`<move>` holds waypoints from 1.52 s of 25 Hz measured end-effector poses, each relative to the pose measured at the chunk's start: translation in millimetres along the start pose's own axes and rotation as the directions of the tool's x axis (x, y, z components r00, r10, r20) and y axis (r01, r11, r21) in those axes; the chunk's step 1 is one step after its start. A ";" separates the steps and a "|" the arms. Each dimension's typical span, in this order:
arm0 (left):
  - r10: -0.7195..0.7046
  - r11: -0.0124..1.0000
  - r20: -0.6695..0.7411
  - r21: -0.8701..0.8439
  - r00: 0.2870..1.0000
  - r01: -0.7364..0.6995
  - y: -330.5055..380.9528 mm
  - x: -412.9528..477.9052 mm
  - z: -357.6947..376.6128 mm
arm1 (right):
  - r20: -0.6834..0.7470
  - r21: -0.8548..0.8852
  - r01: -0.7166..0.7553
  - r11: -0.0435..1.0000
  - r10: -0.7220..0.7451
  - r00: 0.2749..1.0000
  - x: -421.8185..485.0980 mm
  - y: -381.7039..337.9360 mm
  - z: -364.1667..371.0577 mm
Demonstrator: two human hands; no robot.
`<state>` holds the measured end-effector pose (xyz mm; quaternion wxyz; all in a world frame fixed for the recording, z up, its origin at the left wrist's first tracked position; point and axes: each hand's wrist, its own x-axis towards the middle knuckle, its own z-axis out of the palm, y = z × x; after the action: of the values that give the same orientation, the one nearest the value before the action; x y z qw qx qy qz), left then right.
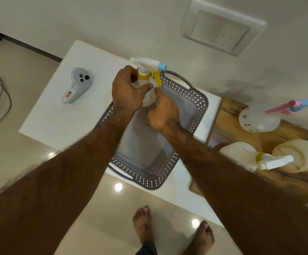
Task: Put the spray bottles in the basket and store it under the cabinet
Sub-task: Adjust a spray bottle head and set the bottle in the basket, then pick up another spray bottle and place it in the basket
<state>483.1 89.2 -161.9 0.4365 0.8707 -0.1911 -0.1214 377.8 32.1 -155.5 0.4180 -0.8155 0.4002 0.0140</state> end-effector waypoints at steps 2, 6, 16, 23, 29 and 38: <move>0.016 1.000 -0.008 0.011 1.000 -0.016 -3.0 -0.7 3.3 | 0.028 0.012 -0.007 1.000 0.006 1.000 -2.3 -2.9 -3.5; 0.024 0.999 0.002 0.032 1.000 -0.024 -11.9 1.1 11.7 | -0.052 0.019 0.051 0.999 -0.050 0.997 -27.8 1.7 -31.0; 0.288 0.949 -0.101 0.166 0.952 -0.270 35.5 -196.5 38.5 | -0.317 0.112 0.065 0.992 -0.026 0.948 -166.3 81.4 -75.0; 0.381 0.922 0.509 -0.146 0.772 -0.359 86.6 -244.4 90.0 | -0.378 0.186 -0.402 0.896 0.443 0.813 -223.8 172.7 -113.7; 0.186 0.982 0.699 -0.113 0.690 -0.151 103.9 -225.2 119.9 | -0.265 0.141 -0.470 0.871 0.491 0.830 -196.1 207.2 -125.6; 0.224 0.975 0.491 -0.116 0.842 -0.192 126.2 -239.8 120.3 | -0.338 0.194 -0.301 0.934 0.352 0.873 -180.8 193.9 -126.7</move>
<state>193.8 39.6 -120.3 0.4092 0.7693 -0.3874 -0.3011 86.7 -3.8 -138.6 0.3814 -0.6940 0.6032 -0.0954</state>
